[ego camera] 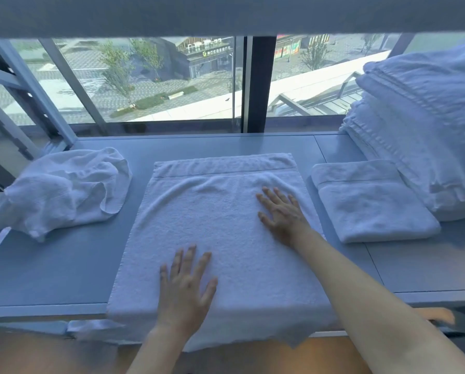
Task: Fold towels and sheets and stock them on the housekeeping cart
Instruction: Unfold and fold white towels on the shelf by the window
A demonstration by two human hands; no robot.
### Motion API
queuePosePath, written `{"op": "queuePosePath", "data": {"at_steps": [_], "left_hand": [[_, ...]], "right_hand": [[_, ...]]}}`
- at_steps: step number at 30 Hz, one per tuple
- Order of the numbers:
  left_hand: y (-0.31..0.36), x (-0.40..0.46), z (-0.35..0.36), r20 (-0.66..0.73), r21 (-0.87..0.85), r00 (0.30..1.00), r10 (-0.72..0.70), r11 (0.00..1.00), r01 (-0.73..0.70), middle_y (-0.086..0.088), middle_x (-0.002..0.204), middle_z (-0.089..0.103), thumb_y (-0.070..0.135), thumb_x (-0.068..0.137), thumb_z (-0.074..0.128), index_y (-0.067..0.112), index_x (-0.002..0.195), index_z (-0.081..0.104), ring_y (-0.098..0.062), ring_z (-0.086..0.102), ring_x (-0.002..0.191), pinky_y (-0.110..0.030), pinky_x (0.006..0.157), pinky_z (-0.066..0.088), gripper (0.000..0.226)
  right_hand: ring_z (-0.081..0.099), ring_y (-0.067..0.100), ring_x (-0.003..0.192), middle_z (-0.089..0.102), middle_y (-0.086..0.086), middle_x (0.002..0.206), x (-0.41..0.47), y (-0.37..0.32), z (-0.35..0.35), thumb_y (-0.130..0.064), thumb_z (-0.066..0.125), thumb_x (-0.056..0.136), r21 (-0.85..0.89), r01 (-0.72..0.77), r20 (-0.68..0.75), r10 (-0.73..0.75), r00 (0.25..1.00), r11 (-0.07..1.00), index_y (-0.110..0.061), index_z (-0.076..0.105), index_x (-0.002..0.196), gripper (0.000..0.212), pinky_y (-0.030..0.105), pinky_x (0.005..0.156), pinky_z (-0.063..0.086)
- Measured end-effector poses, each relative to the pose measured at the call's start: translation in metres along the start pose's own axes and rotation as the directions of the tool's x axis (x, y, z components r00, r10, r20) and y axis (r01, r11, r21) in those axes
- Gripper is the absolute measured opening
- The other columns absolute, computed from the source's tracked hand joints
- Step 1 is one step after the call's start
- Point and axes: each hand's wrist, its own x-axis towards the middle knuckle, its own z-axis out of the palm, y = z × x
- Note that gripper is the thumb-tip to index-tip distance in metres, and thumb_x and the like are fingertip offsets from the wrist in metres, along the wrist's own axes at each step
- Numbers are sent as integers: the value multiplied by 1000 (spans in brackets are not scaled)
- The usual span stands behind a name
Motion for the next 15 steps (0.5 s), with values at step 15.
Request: {"op": "queuePosePath", "data": {"at_steps": [15], "left_hand": [[-6,3,22,-60,56,997,42,998,-39,14,169,-22,71,95,0,50,159,-10,-14,-25,155,-48,126,-12,68]], "right_hand": [[-23,8,154,-14,-18,170,-168,-20,21,-64,12,98,-6,-60,6,60,998,998,-43,2,162,68,44,128,-5]]}}
